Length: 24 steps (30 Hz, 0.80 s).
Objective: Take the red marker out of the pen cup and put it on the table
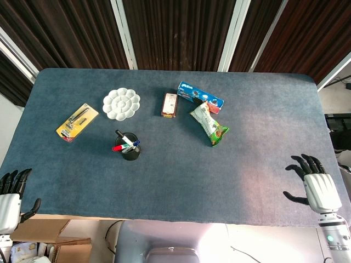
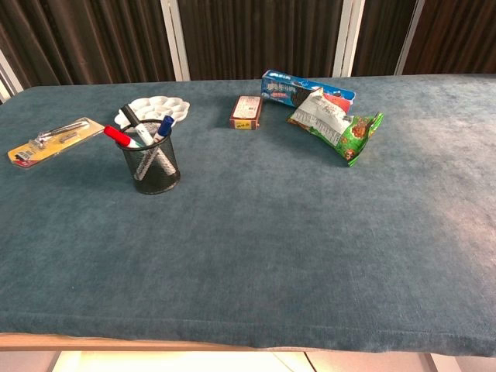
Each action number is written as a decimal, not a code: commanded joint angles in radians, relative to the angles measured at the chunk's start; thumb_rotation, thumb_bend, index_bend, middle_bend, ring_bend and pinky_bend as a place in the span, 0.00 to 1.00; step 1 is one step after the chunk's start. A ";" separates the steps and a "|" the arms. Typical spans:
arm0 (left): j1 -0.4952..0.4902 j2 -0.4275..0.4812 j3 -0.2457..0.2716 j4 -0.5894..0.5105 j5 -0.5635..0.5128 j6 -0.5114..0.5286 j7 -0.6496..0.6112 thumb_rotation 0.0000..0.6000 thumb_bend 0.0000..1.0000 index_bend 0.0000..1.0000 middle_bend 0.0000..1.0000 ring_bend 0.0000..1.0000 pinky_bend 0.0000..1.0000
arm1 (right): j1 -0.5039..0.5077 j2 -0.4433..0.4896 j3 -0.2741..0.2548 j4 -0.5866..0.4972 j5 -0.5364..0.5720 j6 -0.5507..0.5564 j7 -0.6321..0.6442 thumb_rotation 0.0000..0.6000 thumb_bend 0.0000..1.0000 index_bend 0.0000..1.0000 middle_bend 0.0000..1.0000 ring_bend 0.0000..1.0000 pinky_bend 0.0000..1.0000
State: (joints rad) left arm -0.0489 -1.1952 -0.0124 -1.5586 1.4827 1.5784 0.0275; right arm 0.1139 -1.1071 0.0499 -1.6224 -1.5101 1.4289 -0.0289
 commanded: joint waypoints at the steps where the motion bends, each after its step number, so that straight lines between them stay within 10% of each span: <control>1: 0.000 0.004 -0.003 -0.009 0.000 -0.003 0.009 1.00 0.34 0.09 0.11 0.03 0.00 | 0.000 0.000 0.000 0.001 -0.001 0.001 0.002 1.00 0.15 0.49 0.29 0.14 0.23; 10: -0.065 -0.022 -0.066 -0.023 0.012 -0.048 -0.063 1.00 0.34 0.12 0.16 0.10 0.06 | 0.003 0.000 -0.001 0.002 -0.005 -0.002 0.006 1.00 0.15 0.48 0.29 0.14 0.23; 24: -0.397 -0.260 -0.213 0.190 -0.064 -0.407 -0.326 1.00 0.41 0.25 0.26 0.22 0.23 | 0.002 0.000 0.000 0.000 0.002 -0.003 0.002 1.00 0.15 0.48 0.29 0.14 0.23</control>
State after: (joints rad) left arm -0.3891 -1.3901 -0.1915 -1.4334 1.4467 1.2202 -0.2997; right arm 0.1163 -1.1067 0.0503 -1.6224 -1.5084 1.4262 -0.0271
